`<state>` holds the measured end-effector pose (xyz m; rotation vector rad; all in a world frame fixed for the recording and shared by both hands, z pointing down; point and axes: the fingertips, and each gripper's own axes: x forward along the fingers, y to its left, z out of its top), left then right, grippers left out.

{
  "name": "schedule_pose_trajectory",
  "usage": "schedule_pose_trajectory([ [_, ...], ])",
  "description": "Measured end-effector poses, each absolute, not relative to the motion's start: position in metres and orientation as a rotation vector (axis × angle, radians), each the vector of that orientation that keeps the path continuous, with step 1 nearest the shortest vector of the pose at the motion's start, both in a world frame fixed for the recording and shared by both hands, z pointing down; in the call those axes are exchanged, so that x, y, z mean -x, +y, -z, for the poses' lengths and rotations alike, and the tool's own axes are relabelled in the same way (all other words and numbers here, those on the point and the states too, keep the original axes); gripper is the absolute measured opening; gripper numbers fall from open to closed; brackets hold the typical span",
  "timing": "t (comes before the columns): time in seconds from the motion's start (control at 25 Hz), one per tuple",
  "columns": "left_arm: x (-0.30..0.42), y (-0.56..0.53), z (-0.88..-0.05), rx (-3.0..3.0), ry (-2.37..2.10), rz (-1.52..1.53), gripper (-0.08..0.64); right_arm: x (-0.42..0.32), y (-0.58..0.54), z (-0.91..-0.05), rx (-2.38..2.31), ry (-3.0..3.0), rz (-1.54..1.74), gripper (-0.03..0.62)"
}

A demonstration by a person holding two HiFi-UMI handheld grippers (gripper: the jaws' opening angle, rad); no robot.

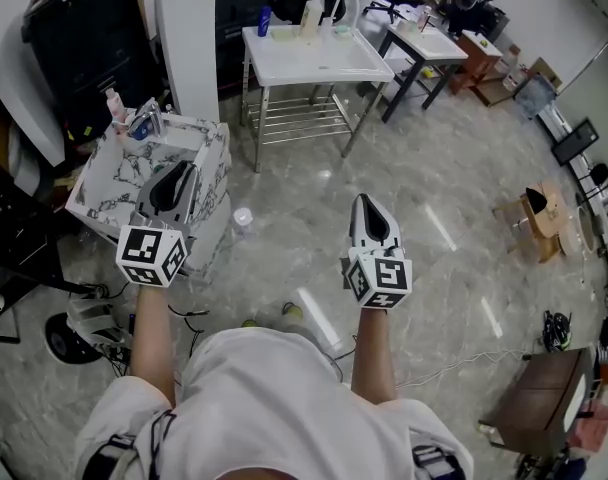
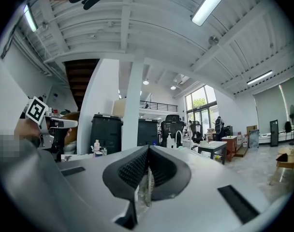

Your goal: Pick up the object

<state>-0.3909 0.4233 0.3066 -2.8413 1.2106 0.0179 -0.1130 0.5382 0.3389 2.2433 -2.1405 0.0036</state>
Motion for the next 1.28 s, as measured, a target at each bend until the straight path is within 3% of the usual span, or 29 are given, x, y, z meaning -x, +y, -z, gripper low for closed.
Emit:
schedule_pose_trajectory([
  [0.76,0.401,0.399,-0.321,2.881,1.216,-0.005,0.083,0.11,0.524,-0.348,-2.287,-2.103,-0.033,0.006],
  [1.28,0.333,0.32,-0.341,2.891,1.217,0.066,0.083,0.039,0.445,-0.371,-2.294,-2.104,-0.082,0.006],
])
